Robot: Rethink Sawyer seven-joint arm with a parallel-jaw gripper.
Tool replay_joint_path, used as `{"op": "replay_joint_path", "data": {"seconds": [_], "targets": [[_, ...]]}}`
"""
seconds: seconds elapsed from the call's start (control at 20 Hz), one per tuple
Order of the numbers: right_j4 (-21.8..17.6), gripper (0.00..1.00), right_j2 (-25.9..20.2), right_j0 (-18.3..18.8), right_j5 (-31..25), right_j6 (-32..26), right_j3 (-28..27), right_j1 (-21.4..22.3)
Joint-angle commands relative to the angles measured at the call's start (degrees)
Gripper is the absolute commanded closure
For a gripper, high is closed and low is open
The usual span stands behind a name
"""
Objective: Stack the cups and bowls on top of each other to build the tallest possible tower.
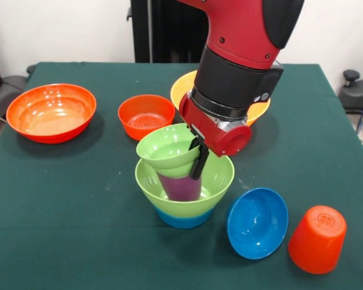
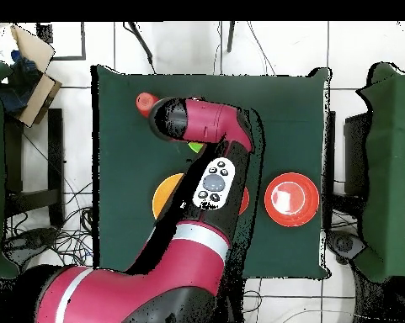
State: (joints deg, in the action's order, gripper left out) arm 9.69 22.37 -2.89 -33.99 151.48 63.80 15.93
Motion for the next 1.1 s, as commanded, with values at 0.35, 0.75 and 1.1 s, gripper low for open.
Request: {"op": "replay_joint_path", "data": {"seconds": [0.35,0.75,1.1], "targets": [[-2.9,1.00,-10.5,-1.7,-2.0,-3.8,1.6,-4.7],[-2.8,1.00,-10.2,-2.0,-2.0,-3.3,1.5,-4.7],[-3.6,0.00,-9.6,-2.4,-0.3,-3.5,1.8,-4.5]]}}
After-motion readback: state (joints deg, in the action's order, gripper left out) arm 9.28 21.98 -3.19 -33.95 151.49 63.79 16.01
